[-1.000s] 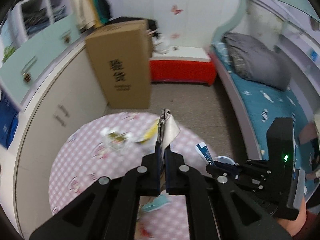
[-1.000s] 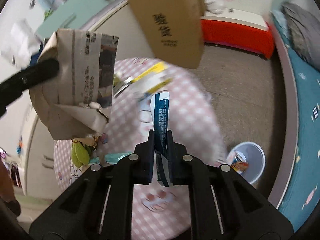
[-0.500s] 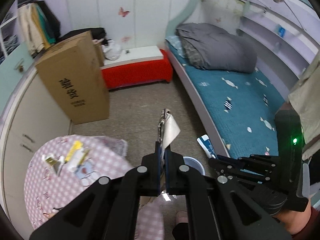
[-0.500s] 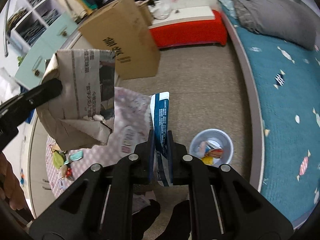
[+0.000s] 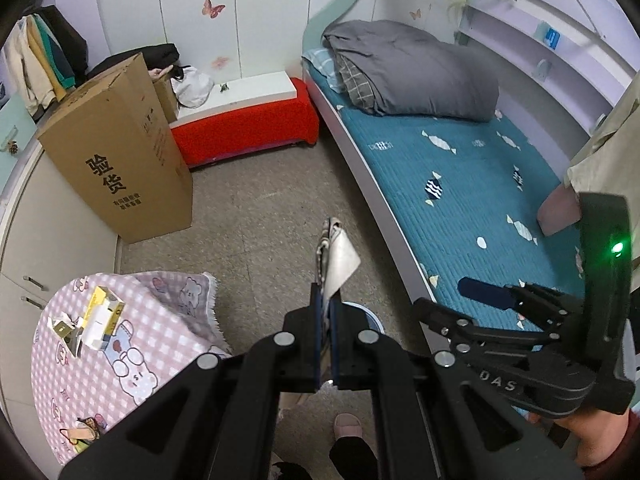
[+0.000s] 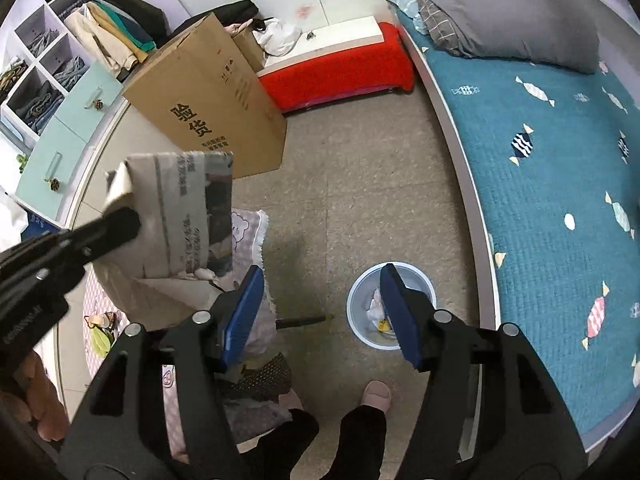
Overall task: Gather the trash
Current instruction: 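Carry the tube and paper to the blue bin and release both, then grasp the green leaves with the left tool while the right tool grasps the white dropper bottle, then carry the leaves and dropper bottle over the blue bin and open both tools, then return both tools to the table and grasp the teal tube with the left tool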
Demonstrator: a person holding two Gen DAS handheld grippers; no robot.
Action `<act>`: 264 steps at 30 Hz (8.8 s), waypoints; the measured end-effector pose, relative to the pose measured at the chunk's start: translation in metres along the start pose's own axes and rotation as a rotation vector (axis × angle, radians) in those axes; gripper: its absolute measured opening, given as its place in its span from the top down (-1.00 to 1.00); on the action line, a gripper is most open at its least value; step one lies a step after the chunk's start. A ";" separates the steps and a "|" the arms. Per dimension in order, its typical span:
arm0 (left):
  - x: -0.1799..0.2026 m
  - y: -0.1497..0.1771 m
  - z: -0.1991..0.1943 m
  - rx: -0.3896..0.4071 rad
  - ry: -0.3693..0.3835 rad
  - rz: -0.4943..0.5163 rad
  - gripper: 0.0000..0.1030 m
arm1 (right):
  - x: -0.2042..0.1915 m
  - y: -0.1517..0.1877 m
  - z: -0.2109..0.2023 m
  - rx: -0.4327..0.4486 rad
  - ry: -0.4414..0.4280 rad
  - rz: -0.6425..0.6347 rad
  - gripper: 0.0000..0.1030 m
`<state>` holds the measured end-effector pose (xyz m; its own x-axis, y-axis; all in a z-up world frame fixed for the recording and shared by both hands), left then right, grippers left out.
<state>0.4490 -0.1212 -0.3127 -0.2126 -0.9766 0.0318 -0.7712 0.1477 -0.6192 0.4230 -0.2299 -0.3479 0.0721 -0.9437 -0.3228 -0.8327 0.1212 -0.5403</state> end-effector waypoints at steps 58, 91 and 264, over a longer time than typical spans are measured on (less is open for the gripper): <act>-0.169 0.087 -0.032 -0.094 -0.176 -0.296 -0.35 | -0.135 0.021 0.026 -0.023 -0.111 -0.047 -0.39; -0.401 0.294 -0.058 -0.262 -0.213 -0.481 0.83 | -0.401 0.169 0.145 -0.254 -0.215 -0.296 -0.39; -0.433 0.262 -0.100 -0.175 -0.228 -0.363 0.61 | -0.423 0.181 0.150 -0.225 -0.146 -0.368 -0.28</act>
<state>0.2791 0.3563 -0.4102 0.2119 -0.9766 0.0364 -0.8655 -0.2048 -0.4571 0.3243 0.2379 -0.4260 0.4490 -0.8561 -0.2558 -0.8345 -0.2995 -0.4625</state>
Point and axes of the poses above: each gripper's, at about its wrist camera, not at the fingertips, and z roughly the way its jaws point, x to its right, y to its underside, the point moved 8 cm from there along z, roughly the way its jaws point, and after that the axes turned 8 degrees about x, right-handed, at the moved point
